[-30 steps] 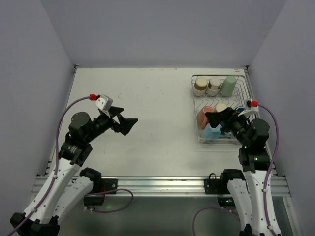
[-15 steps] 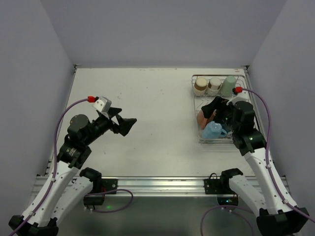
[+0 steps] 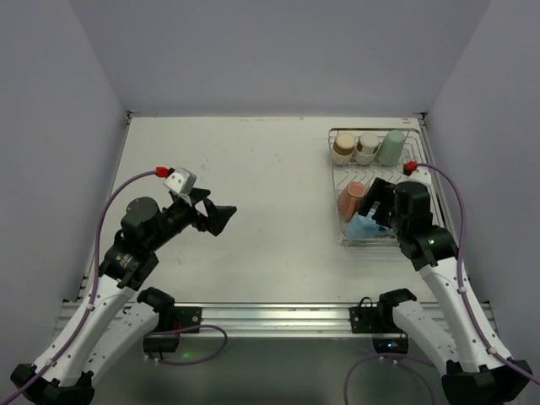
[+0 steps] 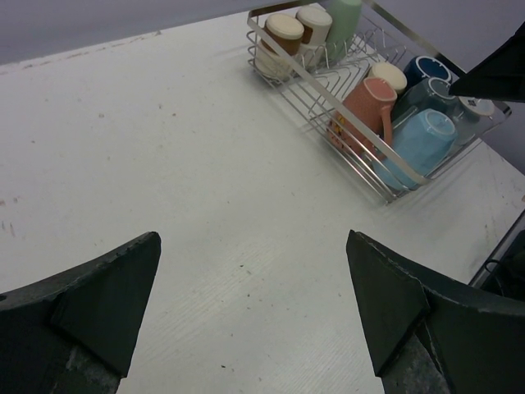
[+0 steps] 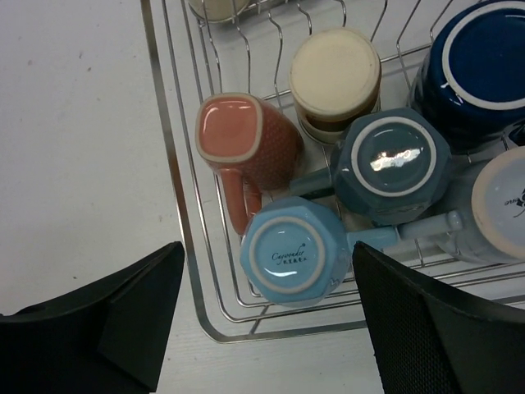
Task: Unload the cups from the dish rack
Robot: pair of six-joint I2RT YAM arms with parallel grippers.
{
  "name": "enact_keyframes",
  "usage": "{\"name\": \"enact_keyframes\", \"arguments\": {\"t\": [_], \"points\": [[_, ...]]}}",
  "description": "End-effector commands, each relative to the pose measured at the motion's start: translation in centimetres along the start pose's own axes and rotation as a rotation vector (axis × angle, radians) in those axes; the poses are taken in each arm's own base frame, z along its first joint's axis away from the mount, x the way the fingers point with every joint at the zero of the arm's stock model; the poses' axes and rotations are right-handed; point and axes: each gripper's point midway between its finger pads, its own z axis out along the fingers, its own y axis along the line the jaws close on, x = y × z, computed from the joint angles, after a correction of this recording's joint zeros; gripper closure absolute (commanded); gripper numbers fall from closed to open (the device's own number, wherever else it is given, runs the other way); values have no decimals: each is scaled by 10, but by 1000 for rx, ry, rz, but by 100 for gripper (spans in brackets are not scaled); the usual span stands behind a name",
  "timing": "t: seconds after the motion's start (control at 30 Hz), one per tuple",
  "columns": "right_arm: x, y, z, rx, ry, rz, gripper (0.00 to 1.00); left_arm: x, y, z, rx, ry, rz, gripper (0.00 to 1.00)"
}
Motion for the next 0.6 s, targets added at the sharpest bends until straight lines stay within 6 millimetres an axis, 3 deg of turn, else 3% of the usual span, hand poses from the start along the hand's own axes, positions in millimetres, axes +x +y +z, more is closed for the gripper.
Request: {"name": "enact_keyframes", "arguments": {"t": [0.0,0.23,0.57], "points": [[21,-11,5,58,70,-9,14,0,2,-1,-23,-3,-5,0],[41,-8,25,78,168,-40,5,-2,2,-4,-36,-10,-3,0],[61,-7,45,121,255,-66,4,-1,1,-4,-39,-5,-2,0]]}}
